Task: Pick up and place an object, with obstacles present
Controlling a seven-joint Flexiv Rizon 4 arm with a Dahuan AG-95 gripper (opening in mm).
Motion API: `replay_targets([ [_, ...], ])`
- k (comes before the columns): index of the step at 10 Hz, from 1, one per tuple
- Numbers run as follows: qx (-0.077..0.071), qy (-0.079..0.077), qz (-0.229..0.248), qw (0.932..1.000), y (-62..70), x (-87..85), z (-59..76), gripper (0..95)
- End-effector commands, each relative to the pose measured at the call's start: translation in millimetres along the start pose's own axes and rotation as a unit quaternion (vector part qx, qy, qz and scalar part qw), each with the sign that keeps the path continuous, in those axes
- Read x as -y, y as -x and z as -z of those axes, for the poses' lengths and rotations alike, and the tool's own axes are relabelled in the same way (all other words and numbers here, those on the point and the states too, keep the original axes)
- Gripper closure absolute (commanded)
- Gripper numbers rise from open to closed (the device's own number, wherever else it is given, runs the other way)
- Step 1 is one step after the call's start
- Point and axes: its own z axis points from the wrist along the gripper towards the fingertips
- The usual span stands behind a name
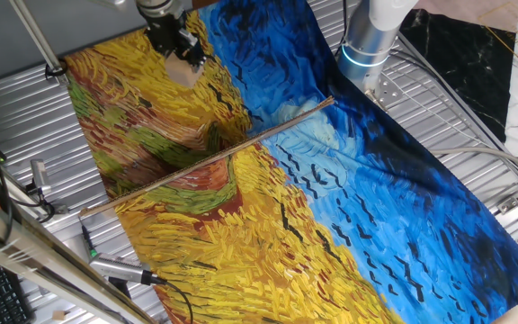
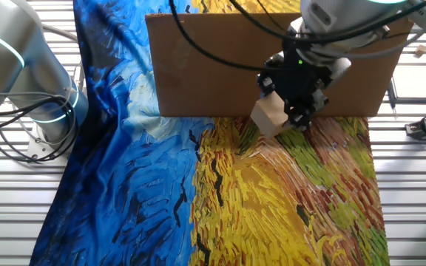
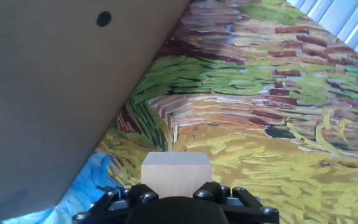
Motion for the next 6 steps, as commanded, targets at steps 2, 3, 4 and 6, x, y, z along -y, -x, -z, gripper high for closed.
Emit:
replay_targets([
  [2,0.003,0.004,-0.005,1.0,0.8,0.4,0.3,95.0],
  [3,0.013,0.019,-0.012,0.9997,0.8,0.4,0.3,95.0],
  [4,0.013,0.02,-0.015,0.9996,0.8,0.4,0.3,95.0],
  [6,0.009,0.02,-0.026,0.9994,12.0,-15.6,12.1,95.0],
])
